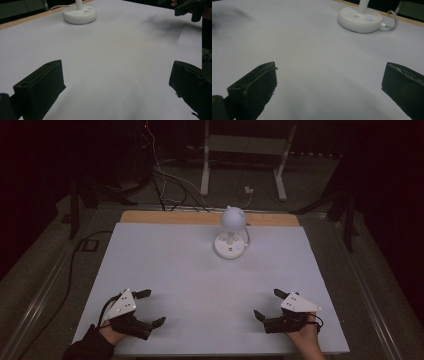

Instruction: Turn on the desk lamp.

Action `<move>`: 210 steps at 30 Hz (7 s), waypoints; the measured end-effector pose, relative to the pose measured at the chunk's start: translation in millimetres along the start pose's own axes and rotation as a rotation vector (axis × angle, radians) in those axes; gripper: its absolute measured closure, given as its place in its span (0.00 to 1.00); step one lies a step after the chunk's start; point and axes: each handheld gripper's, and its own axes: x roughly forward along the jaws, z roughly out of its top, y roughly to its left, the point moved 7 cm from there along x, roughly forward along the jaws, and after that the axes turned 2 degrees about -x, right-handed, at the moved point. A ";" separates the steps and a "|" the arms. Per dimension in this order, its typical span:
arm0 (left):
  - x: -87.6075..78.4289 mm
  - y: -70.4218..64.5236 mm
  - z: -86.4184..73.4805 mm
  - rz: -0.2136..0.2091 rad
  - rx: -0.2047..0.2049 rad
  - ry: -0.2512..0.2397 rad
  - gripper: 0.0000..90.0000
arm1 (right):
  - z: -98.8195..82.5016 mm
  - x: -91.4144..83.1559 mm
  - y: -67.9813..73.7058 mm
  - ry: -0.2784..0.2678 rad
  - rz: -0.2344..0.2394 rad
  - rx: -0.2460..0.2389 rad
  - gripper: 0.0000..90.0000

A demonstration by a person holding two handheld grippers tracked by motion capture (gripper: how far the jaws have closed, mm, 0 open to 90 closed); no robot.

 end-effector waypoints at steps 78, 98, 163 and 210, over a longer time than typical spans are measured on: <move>1.2 -5.3 3.7 -0.029 -0.004 -0.023 0.00 | 88.0 16.2 -12.5 0.010 -0.024 0.007 0.00; 0.8 -4.9 3.8 -0.031 -0.005 -0.024 0.00 | 121.2 47.6 -11.8 0.002 -0.070 0.018 0.00; -1.1 -5.9 5.1 -0.041 -0.003 -0.029 0.00 | 152.4 173.4 -15.8 -0.071 -0.434 0.273 0.03; -1.6 -5.2 5.2 -0.043 -0.006 -0.034 0.00 | 126.9 207.4 -33.4 0.082 -0.474 0.377 1.00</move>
